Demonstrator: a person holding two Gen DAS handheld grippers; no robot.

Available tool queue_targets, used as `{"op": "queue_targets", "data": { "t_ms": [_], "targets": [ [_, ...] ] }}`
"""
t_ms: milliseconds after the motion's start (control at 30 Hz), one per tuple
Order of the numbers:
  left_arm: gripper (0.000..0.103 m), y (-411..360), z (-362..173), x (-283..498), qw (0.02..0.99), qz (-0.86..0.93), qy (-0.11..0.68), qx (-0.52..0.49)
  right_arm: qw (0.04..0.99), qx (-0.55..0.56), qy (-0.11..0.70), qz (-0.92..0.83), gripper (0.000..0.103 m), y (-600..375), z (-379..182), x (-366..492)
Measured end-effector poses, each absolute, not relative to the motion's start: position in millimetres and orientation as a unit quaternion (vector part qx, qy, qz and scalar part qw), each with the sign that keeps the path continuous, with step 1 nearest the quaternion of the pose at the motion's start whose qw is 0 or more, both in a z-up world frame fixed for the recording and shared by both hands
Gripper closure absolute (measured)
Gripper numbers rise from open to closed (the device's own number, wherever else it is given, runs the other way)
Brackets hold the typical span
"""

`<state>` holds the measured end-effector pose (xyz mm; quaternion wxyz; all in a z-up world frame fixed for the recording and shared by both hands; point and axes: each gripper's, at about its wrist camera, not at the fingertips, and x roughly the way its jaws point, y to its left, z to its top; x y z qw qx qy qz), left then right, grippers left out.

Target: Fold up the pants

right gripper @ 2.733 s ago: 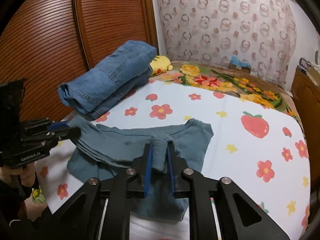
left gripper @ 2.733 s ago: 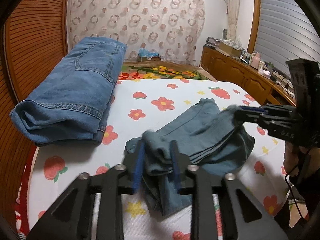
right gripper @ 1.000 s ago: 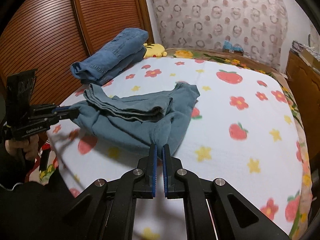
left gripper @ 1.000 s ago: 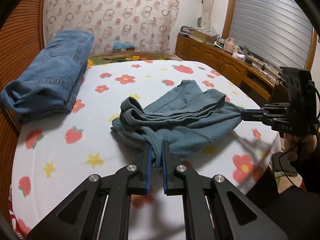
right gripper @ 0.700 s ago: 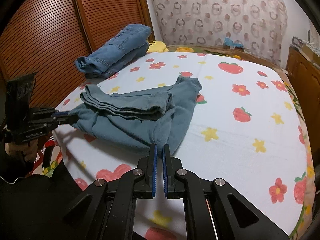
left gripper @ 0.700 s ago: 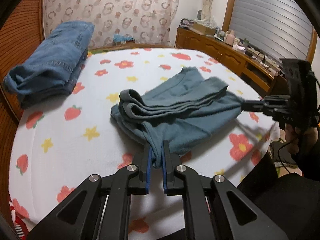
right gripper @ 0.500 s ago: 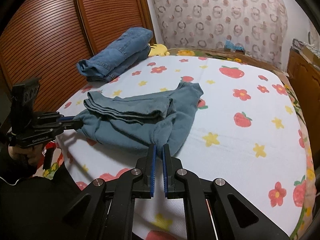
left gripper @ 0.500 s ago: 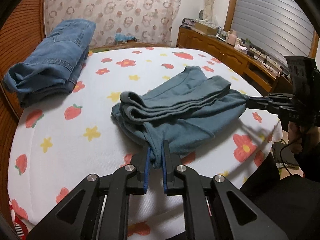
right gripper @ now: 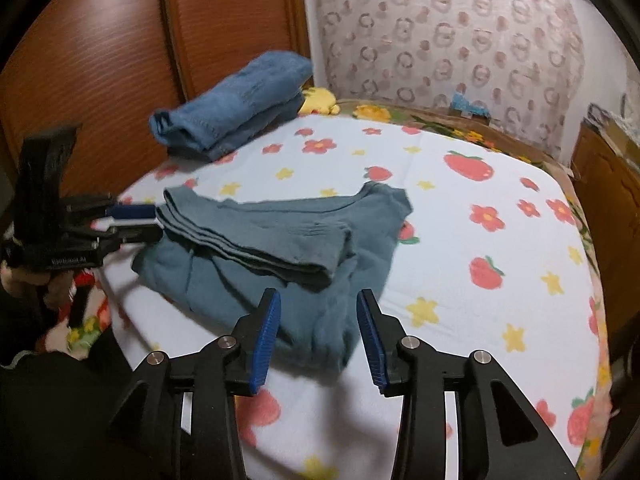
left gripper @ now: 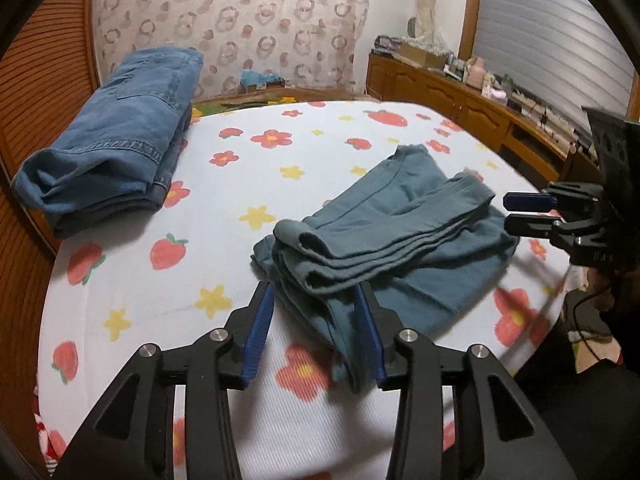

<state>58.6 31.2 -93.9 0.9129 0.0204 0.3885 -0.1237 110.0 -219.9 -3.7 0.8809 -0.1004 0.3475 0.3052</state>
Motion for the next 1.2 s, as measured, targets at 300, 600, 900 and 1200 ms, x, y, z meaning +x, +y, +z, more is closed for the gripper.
{"op": "queue_targets", "data": {
  "t_ms": [300, 600, 900, 1200],
  "targets": [
    [0.060, 29, -101, 87, 0.907, -0.112, 0.405, 0.042, 0.873, -0.167, 0.353, 0.290, 0.062, -186, -13, 147],
    [0.060, 38, -91, 112, 0.915, -0.092, 0.392, 0.026, 0.895, -0.145, 0.329, 0.265, 0.062, -182, -5, 182],
    [0.060, 43, -96, 108, 0.915, -0.089, 0.393, 0.009, 0.896, -0.086, 0.340, 0.274, 0.062, -195, -16, 188],
    [0.050, 40, -104, 108, 0.910, -0.105, 0.401, -0.003, 0.886, -0.091, 0.348, 0.294, 0.078, -191, -21, 202]
  ]
}}
